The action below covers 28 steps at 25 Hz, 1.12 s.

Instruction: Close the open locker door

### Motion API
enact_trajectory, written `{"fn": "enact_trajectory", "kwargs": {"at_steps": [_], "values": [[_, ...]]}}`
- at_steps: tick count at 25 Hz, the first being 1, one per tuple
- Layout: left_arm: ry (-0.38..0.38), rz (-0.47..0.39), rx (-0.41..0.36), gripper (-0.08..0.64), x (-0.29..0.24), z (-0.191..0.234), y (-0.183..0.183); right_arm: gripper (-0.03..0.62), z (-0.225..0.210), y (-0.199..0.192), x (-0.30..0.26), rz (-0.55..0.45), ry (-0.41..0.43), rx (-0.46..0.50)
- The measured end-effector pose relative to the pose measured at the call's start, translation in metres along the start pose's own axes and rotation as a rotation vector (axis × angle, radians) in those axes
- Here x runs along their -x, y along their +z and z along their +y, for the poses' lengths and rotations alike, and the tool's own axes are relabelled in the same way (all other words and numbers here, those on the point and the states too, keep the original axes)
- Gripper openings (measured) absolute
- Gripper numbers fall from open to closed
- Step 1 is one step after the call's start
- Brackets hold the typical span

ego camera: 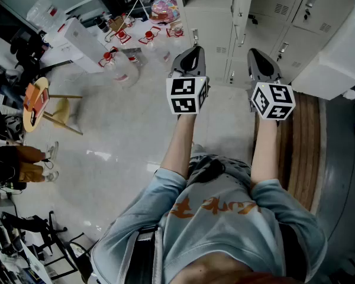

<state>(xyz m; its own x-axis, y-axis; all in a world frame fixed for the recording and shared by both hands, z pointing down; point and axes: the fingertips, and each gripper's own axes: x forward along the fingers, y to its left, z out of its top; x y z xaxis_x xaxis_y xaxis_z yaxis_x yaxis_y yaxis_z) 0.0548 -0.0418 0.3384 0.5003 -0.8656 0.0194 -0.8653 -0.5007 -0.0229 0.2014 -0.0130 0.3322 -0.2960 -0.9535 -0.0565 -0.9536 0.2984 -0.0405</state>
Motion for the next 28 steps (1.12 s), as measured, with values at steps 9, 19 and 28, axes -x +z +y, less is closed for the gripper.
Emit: {"fn": "enact_trajectory", "kwargs": {"at_steps": [9,19,28], "values": [[-0.016,-0.001,-0.032,0.018,-0.001,-0.004,0.012,0.037,0.011,0.012,-0.005,-0.053,0.076,-0.038],[-0.028,-0.036,-0.036,0.018,-0.027,0.013,0.022,0.037,-0.013,0.025,-0.023,-0.123,0.02,-0.042],[-0.042,-0.031,0.007,0.018,-0.078,0.049,0.011,0.037,-0.028,0.03,-0.078,-0.164,0.029,-0.061]]}}
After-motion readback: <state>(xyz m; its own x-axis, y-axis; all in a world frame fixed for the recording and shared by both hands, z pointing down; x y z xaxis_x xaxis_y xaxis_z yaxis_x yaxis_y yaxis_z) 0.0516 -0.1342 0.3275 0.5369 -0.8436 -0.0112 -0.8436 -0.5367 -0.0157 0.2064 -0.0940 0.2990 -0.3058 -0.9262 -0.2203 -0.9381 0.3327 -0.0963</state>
